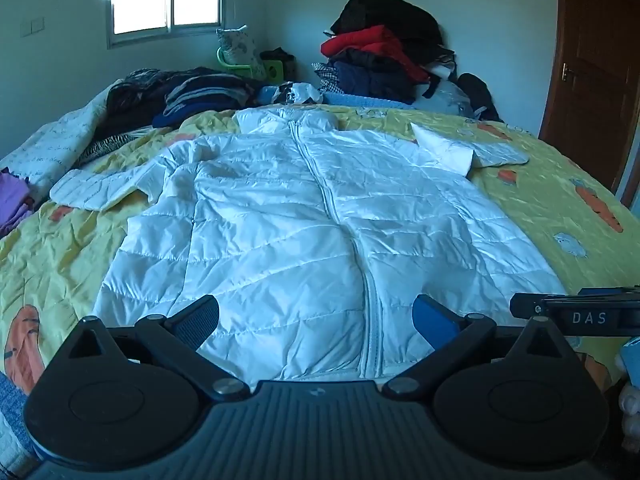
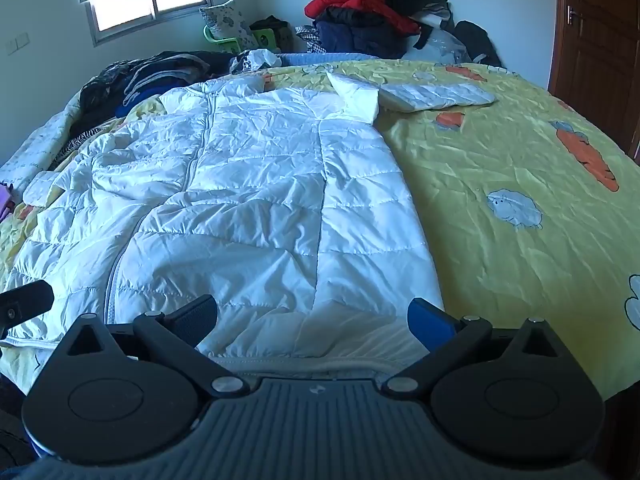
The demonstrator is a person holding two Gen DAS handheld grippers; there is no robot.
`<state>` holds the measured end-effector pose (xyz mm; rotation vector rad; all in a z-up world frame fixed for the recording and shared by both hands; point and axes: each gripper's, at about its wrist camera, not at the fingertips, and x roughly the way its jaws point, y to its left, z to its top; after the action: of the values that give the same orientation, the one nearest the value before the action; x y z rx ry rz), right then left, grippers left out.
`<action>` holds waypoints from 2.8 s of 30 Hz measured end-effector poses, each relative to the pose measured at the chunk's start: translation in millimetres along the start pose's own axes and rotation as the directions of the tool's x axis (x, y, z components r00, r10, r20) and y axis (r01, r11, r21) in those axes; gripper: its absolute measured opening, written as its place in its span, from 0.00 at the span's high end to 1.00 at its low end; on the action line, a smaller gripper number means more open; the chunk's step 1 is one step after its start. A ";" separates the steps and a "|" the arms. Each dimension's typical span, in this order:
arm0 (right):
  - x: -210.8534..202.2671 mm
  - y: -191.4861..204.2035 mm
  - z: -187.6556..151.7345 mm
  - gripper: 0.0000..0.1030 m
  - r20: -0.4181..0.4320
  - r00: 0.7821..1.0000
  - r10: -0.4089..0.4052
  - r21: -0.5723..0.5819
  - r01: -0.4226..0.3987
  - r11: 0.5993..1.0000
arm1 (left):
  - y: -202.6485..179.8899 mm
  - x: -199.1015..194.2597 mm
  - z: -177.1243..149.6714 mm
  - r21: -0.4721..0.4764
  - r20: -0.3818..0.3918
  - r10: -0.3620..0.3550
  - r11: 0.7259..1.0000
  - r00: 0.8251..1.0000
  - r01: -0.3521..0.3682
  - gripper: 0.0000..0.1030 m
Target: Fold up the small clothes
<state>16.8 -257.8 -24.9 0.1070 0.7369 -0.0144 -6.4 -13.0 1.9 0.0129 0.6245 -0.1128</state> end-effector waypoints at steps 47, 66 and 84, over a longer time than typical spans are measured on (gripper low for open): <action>6.3 -2.9 -0.3 0.00 -0.036 0.999 0.020 0.031 -0.019 0.999 | 13.5 21.7 -1.6 -0.069 -0.142 0.011 0.997 0.990 -0.021 0.00; 8.6 -3.6 1.3 0.00 -0.044 0.999 0.021 0.035 -0.020 0.999 | 16.8 23.3 -1.8 -0.076 -0.144 0.012 0.997 0.989 -0.024 0.00; 12.7 1.9 1.4 0.00 -0.067 0.997 0.034 0.010 -0.034 0.999 | 15.1 31.1 -1.1 -0.063 -0.143 0.026 0.997 0.989 -0.035 0.00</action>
<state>27.2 -255.8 -32.2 0.1285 0.8020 0.0187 19.7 -1.1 -17.4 -0.0334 0.7701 -0.0616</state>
